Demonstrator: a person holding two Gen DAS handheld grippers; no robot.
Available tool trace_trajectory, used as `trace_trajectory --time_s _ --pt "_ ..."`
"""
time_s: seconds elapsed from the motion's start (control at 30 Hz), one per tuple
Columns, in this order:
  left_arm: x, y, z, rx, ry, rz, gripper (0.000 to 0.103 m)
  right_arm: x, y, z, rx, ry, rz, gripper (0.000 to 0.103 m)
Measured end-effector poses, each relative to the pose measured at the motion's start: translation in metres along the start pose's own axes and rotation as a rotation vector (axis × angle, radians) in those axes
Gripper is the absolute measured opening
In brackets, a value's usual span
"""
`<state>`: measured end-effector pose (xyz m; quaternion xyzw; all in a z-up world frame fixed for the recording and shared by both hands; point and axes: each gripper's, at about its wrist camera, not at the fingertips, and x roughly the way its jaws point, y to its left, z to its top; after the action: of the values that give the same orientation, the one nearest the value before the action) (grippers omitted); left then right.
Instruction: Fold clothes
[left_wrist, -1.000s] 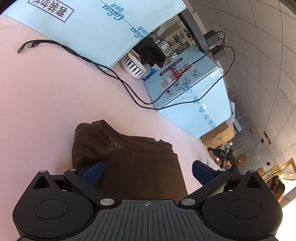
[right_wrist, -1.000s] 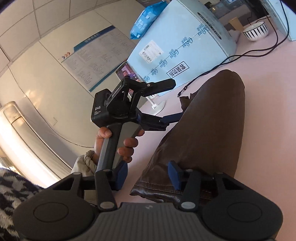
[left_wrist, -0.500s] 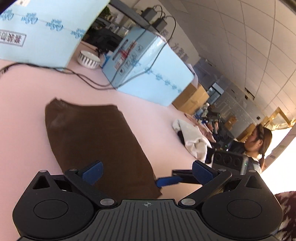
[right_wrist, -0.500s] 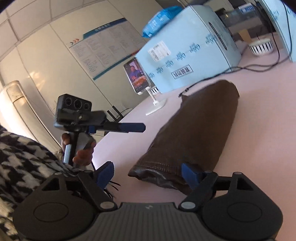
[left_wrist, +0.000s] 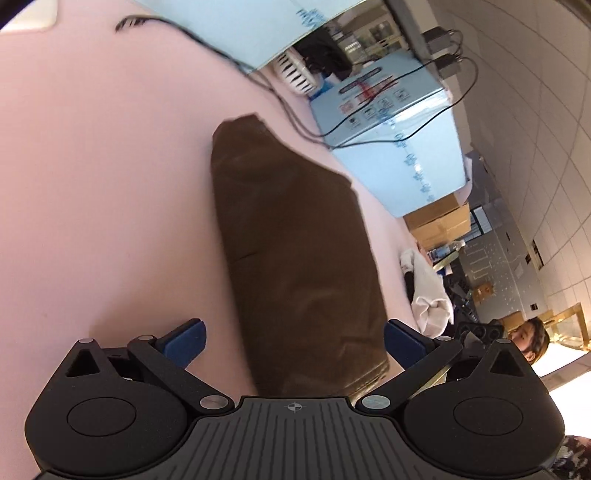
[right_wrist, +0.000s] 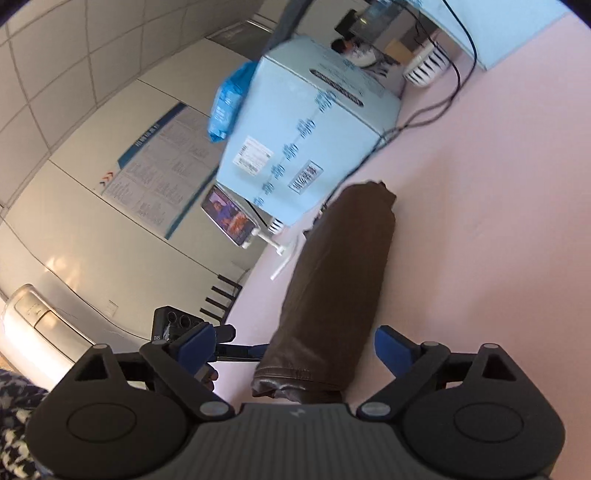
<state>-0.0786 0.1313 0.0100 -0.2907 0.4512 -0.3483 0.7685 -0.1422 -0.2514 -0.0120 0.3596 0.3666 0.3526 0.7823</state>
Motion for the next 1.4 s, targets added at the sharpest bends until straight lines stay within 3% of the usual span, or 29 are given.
trace_trajectory --time_s 0.13,0.23,0.27,0.37,0.53,0.57,0.63,0.67,0.77,1.17,1.4 --pt "0.019 -0.001 0.009 -0.015 0.005 -0.029 0.103 0.047 0.009 0.009 -0.005 0.088 -0.009 0.099" --pt "0.029 -0.005 0.012 0.007 -0.016 -0.009 0.103 0.064 0.014 0.013 -0.012 0.096 -0.032 0.100" --pt "0.030 -0.006 0.013 0.016 -0.030 -0.006 0.103 0.066 0.014 0.013 -0.017 0.089 -0.039 0.095" --pt "0.034 -0.006 0.012 0.058 -0.079 -0.003 0.102 0.067 0.011 0.009 -0.044 0.052 -0.107 0.064" --pt "0.036 -0.011 0.009 0.132 -0.116 0.025 0.100 0.064 0.003 0.005 -0.036 0.009 -0.087 0.054" --pt "0.035 -0.010 0.010 0.121 -0.129 0.039 0.095 0.065 0.005 0.004 -0.045 0.000 -0.089 0.053" --pt "0.034 -0.007 0.013 0.095 -0.155 0.076 0.073 0.065 0.006 0.003 -0.055 -0.014 -0.088 0.051" --pt "0.032 -0.003 0.013 0.073 -0.169 0.098 0.053 0.064 0.006 0.002 -0.058 -0.019 -0.087 0.049" --pt "0.028 0.008 0.013 0.012 -0.189 0.075 0.038 0.065 0.010 0.000 -0.081 -0.035 -0.097 0.047" --pt "0.015 0.004 0.009 0.026 -0.292 0.117 0.022 0.071 0.034 -0.001 -0.184 -0.081 -0.123 0.040" --pt "-0.035 0.011 -0.004 -0.006 -0.380 0.144 0.020 0.104 0.059 0.002 -0.234 -0.017 -0.037 0.039"
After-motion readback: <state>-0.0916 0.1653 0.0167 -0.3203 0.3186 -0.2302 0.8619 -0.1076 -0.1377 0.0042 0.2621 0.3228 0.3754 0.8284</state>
